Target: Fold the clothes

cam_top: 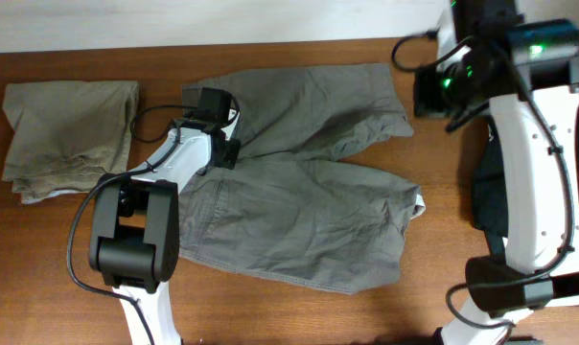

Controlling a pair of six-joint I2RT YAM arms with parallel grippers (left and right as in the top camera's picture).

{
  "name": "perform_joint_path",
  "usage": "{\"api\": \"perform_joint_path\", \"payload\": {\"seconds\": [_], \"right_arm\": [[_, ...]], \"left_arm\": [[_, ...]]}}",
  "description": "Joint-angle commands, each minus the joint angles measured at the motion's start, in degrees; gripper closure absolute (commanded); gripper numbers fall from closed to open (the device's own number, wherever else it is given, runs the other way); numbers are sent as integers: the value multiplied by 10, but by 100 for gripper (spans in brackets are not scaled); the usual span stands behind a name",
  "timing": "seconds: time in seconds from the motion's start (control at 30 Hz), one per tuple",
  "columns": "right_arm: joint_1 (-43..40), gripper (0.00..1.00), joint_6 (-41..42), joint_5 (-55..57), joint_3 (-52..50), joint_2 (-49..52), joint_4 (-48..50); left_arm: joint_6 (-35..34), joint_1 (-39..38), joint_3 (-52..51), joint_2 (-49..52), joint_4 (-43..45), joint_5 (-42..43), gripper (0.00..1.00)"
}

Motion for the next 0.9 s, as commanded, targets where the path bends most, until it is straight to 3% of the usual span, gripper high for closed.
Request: {"api": "perform_joint_path", "payload": {"seconds": [0.0,0.03,0.13,0.23,0.27,0.33,0.43,0.5,0.53,0.6,0.63,0.67,0.73,0.77,0.8,0.83,0.87], "right_arm": [[27,96,28,26,-241,-174,120],[28,96,62,24,-391,-267,200],[28,96,130,25,-694,-429,303],[28,96,206,12,-859,-437,369],[28,81,206,-25,-908,-419,432],[0,52,205,-50,-959,-375,530],[-90,43,146,-166,-962,-288,641],[-96,39,132,-228,-962,-232,704],[-96,39,132,-243,-962,-212,741],[-96,58,132,-249,-961,-201,811],[-97,83,126,-244,-947,-201,839],[-97,96,98,-243,-924,-201,842],[-97,96,52,-215,-858,-201,814],[-93,96,-35,-154,-769,-201,727],[-85,90,-85,-89,-720,-201,663],[-81,34,-78,-25,-703,-201,626],[-81,9,-54,9,-700,-201,605]], "left_arm": [[-5,-2,-12,24,-1,15,99],[-5,-2,-12,24,0,15,99],[-5,-1,-12,24,4,15,99],[-5,-2,-12,24,4,15,99],[-5,-2,-12,24,3,15,99],[-5,-2,-12,24,3,15,99],[-5,-2,-12,24,3,15,99],[-5,-2,-12,24,3,15,99],[-5,-2,-12,24,3,15,99],[-5,-2,-12,24,-2,15,99],[-5,-2,-12,24,-7,15,99],[-5,-2,-12,24,-9,15,99],[-5,-2,-12,24,-12,15,99],[-5,-2,-12,24,-15,15,99],[-5,-2,-12,24,-15,15,99],[-5,-2,-12,24,-15,15,99],[-5,-2,-12,24,-15,15,99]]}}
